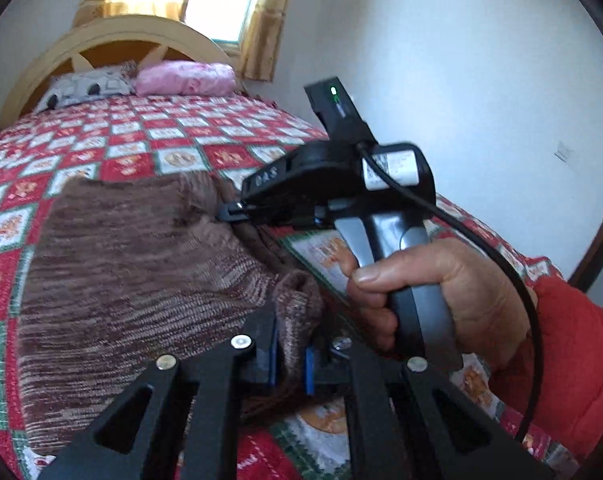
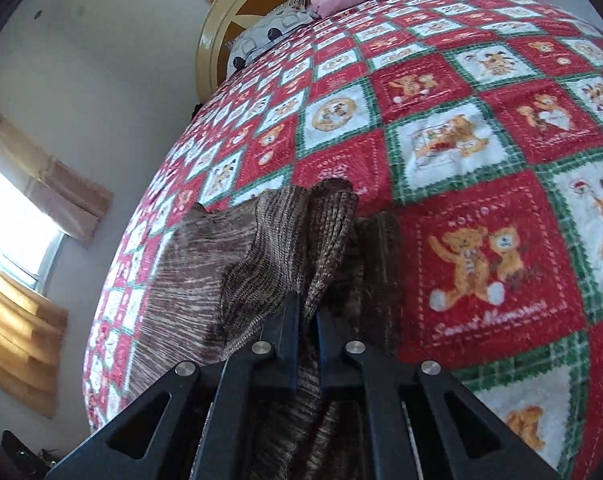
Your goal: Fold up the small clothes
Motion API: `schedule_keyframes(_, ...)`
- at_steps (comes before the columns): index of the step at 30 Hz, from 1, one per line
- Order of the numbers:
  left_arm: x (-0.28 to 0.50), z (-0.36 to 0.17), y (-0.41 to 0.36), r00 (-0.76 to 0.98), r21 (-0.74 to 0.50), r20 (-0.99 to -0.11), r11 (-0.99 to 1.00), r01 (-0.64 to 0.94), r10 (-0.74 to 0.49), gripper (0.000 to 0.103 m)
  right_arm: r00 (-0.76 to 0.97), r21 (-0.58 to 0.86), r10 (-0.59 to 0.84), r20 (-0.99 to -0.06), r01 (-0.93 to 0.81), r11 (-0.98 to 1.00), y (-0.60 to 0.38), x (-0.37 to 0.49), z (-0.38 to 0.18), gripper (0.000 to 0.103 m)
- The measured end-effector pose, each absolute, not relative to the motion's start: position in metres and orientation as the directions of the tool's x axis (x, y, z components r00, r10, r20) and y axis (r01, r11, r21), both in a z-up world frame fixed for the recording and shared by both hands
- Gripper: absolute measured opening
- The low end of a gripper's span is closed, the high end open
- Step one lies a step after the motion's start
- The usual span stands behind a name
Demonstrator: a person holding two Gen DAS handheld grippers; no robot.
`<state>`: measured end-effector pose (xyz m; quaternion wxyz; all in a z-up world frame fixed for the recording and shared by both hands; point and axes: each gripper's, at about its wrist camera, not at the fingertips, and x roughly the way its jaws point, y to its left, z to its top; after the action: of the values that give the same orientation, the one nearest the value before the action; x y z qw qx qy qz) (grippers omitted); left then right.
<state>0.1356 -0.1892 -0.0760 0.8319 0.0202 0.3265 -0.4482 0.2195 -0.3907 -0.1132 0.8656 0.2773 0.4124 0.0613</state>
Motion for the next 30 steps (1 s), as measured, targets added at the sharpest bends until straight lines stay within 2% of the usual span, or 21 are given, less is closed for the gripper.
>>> schedule_keyframes(2, 0.134, -0.078, -0.194, 0.349, -0.265, -0.577, 0.573, 0.776, -0.739, 0.008, 0.644, 0.49, 0.295, -0.706, 0.144, 0.86, -0.393, 0.215, -0.112, 0.003)
schedule_keyframes(5, 0.131, -0.084, -0.201, 0.303, -0.221, -0.649, 0.554, 0.803, -0.698, 0.011, 0.651, 0.443, 0.245, -0.718, 0.157, 0.883, -0.398, 0.199, -0.104, 0.003)
schedule_keyframes(8, 0.119, -0.084, -0.189, 0.277, -0.195, -0.676, 0.529, 0.826, -0.683, 0.035, 0.69, 0.398, 0.189, -0.699, 0.156, 0.904, -0.397, 0.164, -0.08, 0.004)
schedule_keyframes(10, 0.102, -0.078, -0.174, 0.29, -0.159, -0.673, 0.516, 0.841, -0.68, 0.062, 0.708, 0.436, 0.222, -0.671, 0.135, 0.89, -0.389, 0.134, -0.062, 0.009)
schedule_keyframes(11, 0.093, -0.074, -0.163, 0.305, -0.145, -0.66, 0.515, 0.845, -0.686, 0.064, 0.716, 0.455, 0.24, -0.655, 0.121, 0.882, -0.385, 0.124, -0.057, 0.013)
schedule_keyframes(12, 0.083, -0.069, -0.145, 0.325, -0.141, -0.637, 0.52, 0.842, -0.699, 0.065, 0.731, 0.466, 0.251, -0.634, 0.102, 0.879, -0.378, 0.106, -0.05, 0.031)
schedule_keyframes(13, 0.08, -0.067, -0.136, 0.331, -0.147, -0.626, 0.523, 0.839, -0.706, 0.066, 0.745, 0.457, 0.246, -0.62, 0.088, 0.885, -0.372, 0.092, -0.044, 0.058)
schedule_keyframes(15, 0.075, -0.062, -0.106, 0.349, -0.185, -0.602, 0.551, 0.814, -0.718, 0.071, 0.782, 0.425, 0.24, -0.575, 0.035, 0.904, -0.348, 0.071, -0.036, 0.077)
schedule_keyframes(17, 0.082, -0.061, -0.091, 0.377, -0.211, -0.596, 0.59, 0.779, -0.71, 0.076, 0.79, 0.386, 0.249, -0.561, -0.017, 0.923, -0.33, 0.061, -0.034, 0.077)
schedule_keyframes(19, 0.095, -0.062, -0.074, 0.414, -0.233, -0.608, 0.65, 0.723, -0.677, 0.076, 0.778, 0.31, 0.209, -0.592, -0.02, 0.951, -0.307, 0.066, -0.038, 0.075)
schedule_keyframes(20, 0.103, -0.064, -0.069, 0.431, -0.235, -0.621, 0.681, 0.694, -0.654, 0.076, 0.764, 0.283, 0.191, -0.617, -0.012, 0.959, -0.3, 0.07, -0.043, 0.072)
schedule_keyframes(21, 0.111, -0.065, -0.067, 0.444, -0.237, -0.629, 0.702, 0.672, -0.638, 0.076, 0.742, 0.261, 0.177, -0.647, -0.003, 0.965, -0.294, 0.076, -0.051, 0.062)
schedule_keyframes(22, 0.116, -0.065, -0.06, 0.461, -0.244, -0.636, 0.728, 0.641, -0.619, 0.076, 0.722, 0.231, 0.146, -0.677, 0.02, 0.973, -0.289, 0.081, -0.058, 0.058)
schedule_keyframes(24, 0.122, -0.066, -0.051, 0.476, -0.269, -0.631, 0.748, 0.606, -0.613, 0.076, 0.691, 0.164, 0.077, -0.719, 0.06, 0.985, -0.282, 0.085, -0.074, 0.057)
schedule_keyframes(26, 0.127, -0.067, -0.042, 0.488, -0.301, -0.623, 0.763, 0.572, -0.611, 0.076, 0.653, 0.123, 0.046, -0.756, 0.072, 0.99, -0.277, 0.086, -0.089, 0.038)
schedule_keyframes(27, 0.13, -0.068, -0.04, 0.488, -0.311, -0.622, 0.765, 0.564, -0.612, 0.076, 0.642, 0.093, 0.011, -0.767, 0.093, 0.991, -0.277, 0.084, -0.095, 0.021)
schedule_keyframes(30, 0.138, -0.074, -0.035, 0.489, -0.327, -0.629, 0.776, 0.54, -0.605, 0.076, 0.669, 0.128, 0.02, -0.743, 0.112, 0.985, -0.284, 0.071, -0.095, 0.007)
